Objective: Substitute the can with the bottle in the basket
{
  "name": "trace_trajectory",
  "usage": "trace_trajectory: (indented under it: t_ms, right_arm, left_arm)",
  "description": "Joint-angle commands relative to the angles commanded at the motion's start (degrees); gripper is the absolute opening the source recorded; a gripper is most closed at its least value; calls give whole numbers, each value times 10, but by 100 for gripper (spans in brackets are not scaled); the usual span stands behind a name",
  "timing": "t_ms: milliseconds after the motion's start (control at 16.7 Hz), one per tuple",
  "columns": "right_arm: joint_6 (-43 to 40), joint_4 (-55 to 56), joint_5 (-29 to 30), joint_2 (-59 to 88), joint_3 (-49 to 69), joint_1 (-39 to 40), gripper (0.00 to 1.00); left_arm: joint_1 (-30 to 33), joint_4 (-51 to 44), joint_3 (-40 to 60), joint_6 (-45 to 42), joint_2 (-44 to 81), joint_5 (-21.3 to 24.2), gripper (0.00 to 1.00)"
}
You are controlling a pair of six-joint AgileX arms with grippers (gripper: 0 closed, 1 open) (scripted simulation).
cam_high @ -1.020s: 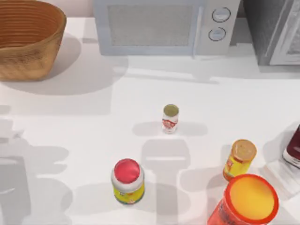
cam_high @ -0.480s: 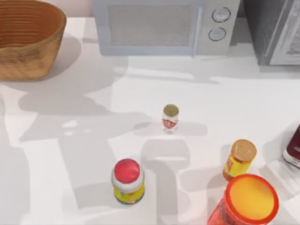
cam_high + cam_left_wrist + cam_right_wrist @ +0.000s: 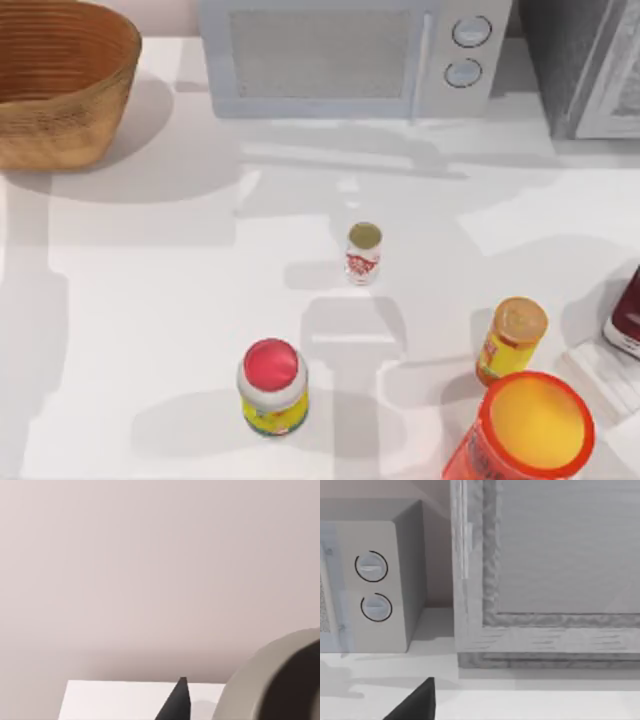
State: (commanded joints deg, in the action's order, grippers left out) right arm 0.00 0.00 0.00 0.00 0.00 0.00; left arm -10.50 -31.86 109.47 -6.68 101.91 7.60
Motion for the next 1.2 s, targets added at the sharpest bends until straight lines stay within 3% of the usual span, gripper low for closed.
trace_trajectory:
  t_ms: [240, 480, 900, 1200]
  right_arm:
    - [0, 0, 0, 0, 0, 0, 100]
    - [0, 0, 0, 0, 0, 0, 100]
    - [0, 0, 0, 0, 0, 0, 100]
    - [0, 0, 0, 0, 0, 0, 100]
  left_arm:
    - [39, -140, 131, 13, 84, -16, 0]
    - [59, -212, 182, 20, 124, -26, 0]
    - [58, -205, 172, 20, 129, -27, 0]
    - [62, -111, 106, 22, 144, -28, 0]
